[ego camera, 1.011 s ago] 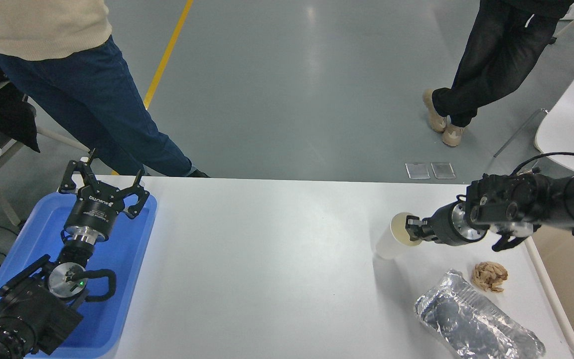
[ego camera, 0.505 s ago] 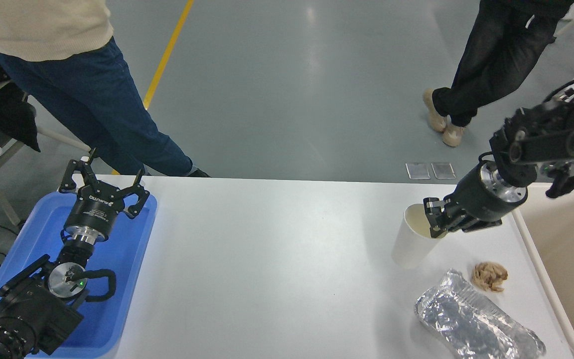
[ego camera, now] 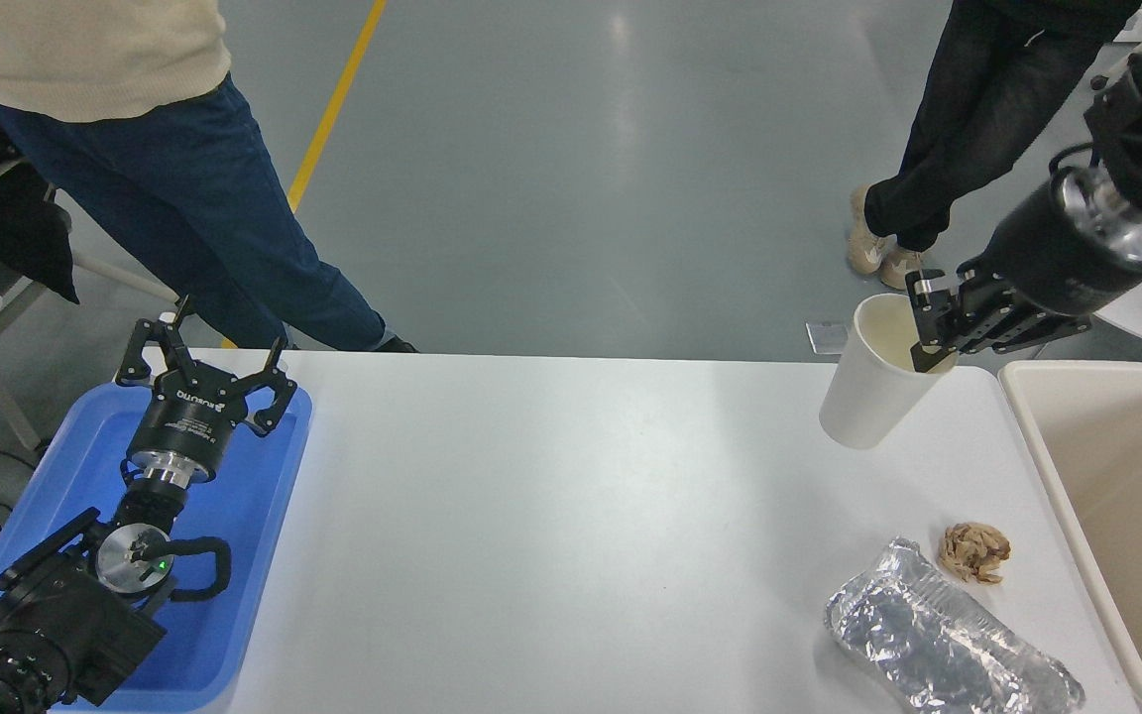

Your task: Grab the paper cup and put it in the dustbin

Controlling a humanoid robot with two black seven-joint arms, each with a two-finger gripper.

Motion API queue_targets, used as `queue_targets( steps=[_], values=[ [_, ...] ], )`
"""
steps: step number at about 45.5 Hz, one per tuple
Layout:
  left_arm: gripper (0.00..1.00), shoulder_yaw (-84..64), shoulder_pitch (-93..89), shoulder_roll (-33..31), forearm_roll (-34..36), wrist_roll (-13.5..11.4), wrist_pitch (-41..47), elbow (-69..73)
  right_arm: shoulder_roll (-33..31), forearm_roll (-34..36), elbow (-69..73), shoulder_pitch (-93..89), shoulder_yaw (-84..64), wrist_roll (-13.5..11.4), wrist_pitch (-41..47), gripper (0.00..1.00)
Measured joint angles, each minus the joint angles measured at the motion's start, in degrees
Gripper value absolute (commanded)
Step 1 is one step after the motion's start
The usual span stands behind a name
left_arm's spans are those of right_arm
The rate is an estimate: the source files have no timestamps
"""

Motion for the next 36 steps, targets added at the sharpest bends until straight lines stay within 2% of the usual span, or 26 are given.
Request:
queue_targets(
  steps=[27, 36],
  values=[
    [1.00, 0.0, 0.0, 0.0, -0.1, 0.0, 0.0, 0.0, -2.1, 0.8, 0.0, 7.3, -8.8, 0.0, 0.5, 0.00],
    [1.00, 0.0, 0.1, 0.0, -0.1, -0.1, 0.0, 0.0, -7.0, 1.4, -2.0, 5.2, -12.7, 0.0, 0.6, 0.00]
  ],
)
